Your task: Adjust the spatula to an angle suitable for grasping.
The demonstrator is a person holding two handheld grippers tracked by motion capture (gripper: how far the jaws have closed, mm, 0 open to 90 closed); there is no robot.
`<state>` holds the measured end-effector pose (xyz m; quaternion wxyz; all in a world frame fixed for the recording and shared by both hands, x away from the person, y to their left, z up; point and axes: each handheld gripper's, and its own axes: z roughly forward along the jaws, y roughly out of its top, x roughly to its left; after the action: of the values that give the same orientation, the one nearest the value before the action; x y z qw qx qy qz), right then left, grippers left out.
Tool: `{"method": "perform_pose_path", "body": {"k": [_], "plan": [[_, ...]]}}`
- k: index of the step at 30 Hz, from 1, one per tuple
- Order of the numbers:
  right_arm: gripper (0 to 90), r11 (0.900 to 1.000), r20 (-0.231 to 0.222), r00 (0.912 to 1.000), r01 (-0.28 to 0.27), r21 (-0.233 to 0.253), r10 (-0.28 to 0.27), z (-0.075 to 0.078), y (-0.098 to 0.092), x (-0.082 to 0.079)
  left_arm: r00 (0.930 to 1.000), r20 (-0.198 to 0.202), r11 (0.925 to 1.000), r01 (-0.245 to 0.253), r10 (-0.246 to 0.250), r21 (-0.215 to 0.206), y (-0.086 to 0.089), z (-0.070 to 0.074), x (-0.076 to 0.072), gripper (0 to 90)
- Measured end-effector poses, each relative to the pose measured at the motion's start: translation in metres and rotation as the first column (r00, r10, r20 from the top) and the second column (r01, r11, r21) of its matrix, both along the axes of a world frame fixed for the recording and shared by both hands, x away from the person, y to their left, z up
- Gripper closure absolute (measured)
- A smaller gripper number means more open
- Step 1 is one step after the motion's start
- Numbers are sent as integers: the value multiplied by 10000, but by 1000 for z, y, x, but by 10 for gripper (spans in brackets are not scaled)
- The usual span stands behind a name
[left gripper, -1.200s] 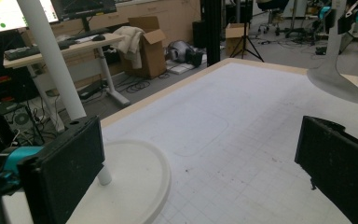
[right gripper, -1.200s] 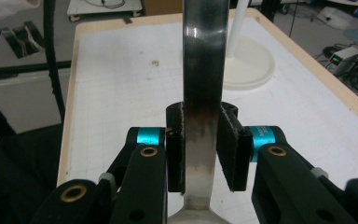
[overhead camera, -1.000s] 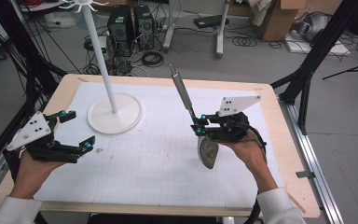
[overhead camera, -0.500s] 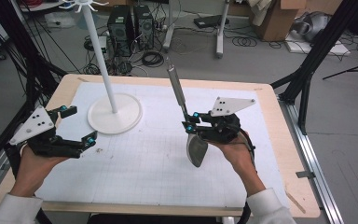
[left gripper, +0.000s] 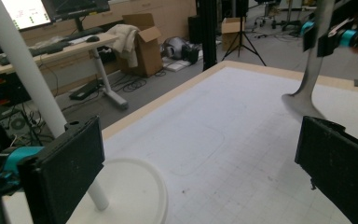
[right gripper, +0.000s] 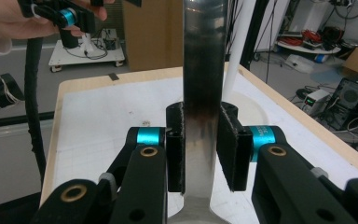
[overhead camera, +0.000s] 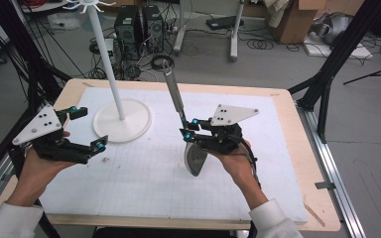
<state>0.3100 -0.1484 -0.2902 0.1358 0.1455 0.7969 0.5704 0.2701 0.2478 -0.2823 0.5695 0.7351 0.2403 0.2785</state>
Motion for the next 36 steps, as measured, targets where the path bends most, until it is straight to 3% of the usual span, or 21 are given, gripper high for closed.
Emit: {"method": "perform_pose_path", "body": {"k": [3, 7, 11, 20, 31, 36], "plan": [[748, 10000, -56, 10000, 41, -24, -41, -3, 6, 0, 9995, 163, 9996, -284, 284, -1, -6, 6, -1, 17], [748, 10000, -25, 10000, 44, -62, -44, -6, 13, -2, 9999, 55, 9989, -154, 157, -438, -13, 14, 0, 18], [748, 9999, -65, 9999, 150, -63, -150, -9, 17, -2, 9995, 260, 9987, -163, 176, -482, -23, 23, -1, 17], [748, 9990, 104, 9991, 421, 137, -423, -11, 25, -3, 9996, 289, 9984, 7, 9, -574, -43, 41, 0, 18], [748, 9959, 144, 9967, 788, 436, -795, -14, 31, -7, 9992, 282, 9967, 299, -278, -755, -62, 53, 1, 18], [748, 9942, 74, 9952, 976, 452, -980, -15, 34, -8, 9995, 259, 9962, 190, -169, -851, -73, 58, 1, 18]]}}
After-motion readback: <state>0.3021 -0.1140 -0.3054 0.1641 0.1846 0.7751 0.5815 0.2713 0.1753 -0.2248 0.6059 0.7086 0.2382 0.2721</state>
